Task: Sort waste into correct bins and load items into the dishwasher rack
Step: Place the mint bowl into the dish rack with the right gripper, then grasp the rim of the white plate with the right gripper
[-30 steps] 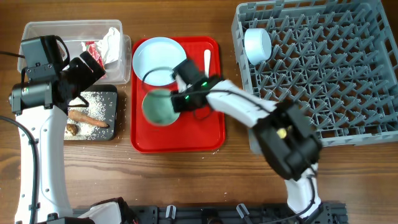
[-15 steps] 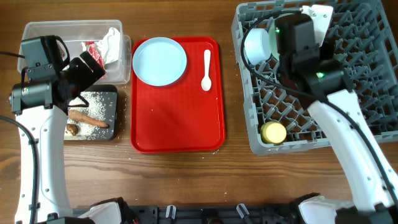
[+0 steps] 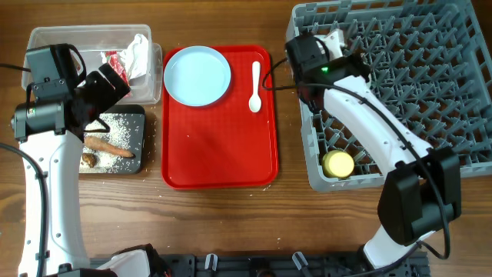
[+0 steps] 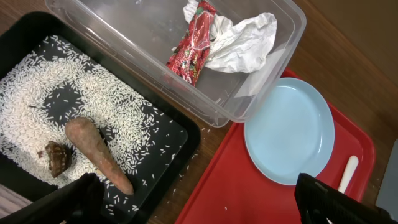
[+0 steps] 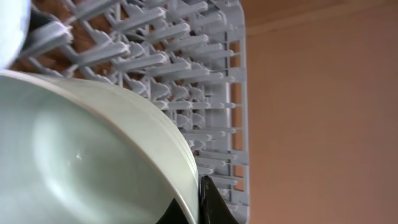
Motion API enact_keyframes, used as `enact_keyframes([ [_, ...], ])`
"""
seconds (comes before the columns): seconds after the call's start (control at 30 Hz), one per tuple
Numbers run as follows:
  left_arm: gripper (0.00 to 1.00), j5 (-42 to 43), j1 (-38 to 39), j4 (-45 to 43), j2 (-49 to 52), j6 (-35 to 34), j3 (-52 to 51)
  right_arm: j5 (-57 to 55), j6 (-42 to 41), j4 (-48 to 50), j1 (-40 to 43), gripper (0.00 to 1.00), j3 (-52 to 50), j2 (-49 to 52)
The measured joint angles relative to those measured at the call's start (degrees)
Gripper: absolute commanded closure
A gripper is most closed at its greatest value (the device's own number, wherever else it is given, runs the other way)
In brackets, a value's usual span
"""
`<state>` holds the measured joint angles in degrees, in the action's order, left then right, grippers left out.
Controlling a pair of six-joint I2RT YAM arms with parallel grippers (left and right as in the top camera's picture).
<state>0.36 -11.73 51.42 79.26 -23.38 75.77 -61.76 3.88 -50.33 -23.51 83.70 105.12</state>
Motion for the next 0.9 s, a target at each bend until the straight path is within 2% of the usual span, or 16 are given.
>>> enact_keyframes([
  [0.1,0.0,0.0,0.0,0.0,0.0,0.0,0.0,-2.7,-1.0,0.0,0.1,0.96,0.0,0.0],
  [0.27,0.0,0.0,0.0,0.0,0.0,0.0,0.0,-14.8,-1.1,0.0,0.0,0.96,0.0,0.0],
  [0.53,0.0,0.0,0.0,0.0,0.0,0.0,0.0,-14.3,-2.6,3.9,-1.8,0.96,-7.0,0.1],
  [0.7,0.0,0.0,0.0,0.0,0.0,0.0,0.0,-13.1,-0.8,8.6,-1.9,0.96,-7.5,0.1],
  [0.9,0.0,0.0,0.0,0.0,0.0,0.0,0.0,-10.4,1.4,9.1,-2.8,0.96,-7.5,0.1],
])
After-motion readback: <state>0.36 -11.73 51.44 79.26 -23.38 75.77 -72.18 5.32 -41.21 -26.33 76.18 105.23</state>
